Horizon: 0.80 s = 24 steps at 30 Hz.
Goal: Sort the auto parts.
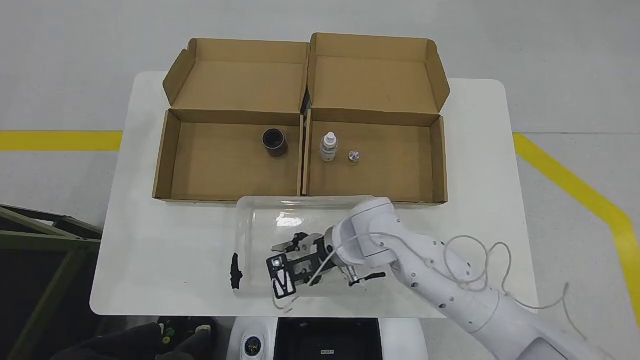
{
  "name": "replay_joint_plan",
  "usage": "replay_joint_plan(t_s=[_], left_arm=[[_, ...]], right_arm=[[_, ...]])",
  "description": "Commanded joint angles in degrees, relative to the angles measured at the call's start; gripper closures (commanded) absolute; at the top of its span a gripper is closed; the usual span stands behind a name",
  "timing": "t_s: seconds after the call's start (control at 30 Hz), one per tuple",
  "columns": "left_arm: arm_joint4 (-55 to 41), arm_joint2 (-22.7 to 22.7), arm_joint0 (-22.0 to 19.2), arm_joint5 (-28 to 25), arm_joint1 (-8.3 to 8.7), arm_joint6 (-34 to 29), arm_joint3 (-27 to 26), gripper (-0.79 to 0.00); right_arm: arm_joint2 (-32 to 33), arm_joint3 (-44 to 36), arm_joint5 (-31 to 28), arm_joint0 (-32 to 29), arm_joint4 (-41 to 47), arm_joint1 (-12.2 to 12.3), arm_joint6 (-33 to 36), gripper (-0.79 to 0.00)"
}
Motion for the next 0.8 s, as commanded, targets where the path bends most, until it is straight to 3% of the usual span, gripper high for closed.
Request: replay_joint_plan(t_s=[0.0, 0.43, 0.63, 0.77], left_arm=[[0.0, 0.0, 0.0, 0.0, 0.0, 0.0, 0.0, -0.785], [0.0, 0.0, 0.0, 0.0, 0.0, 0.0, 0.0, -0.785], [0.0, 0.0, 0.0, 0.0, 0.0, 0.0, 0.0, -0.785], [0.0, 0.0, 0.0, 0.0, 0.0, 0.0, 0.0, -0.785]], right_arm=[[-0.51, 0.73, 0.17, 0.32, -0.44, -0.14, -0.53, -0.496], [-3.24, 4.43, 1.28, 1.9, -2.63, -1.05, -3.88, -0.459], [-4.0, 5.46, 1.58, 2.56, -2.81, -1.4, -4.75, -0.372], [-4.35, 6.6, 1.71, 3.1, -2.73, -1.65, -5.37, -0.243]])
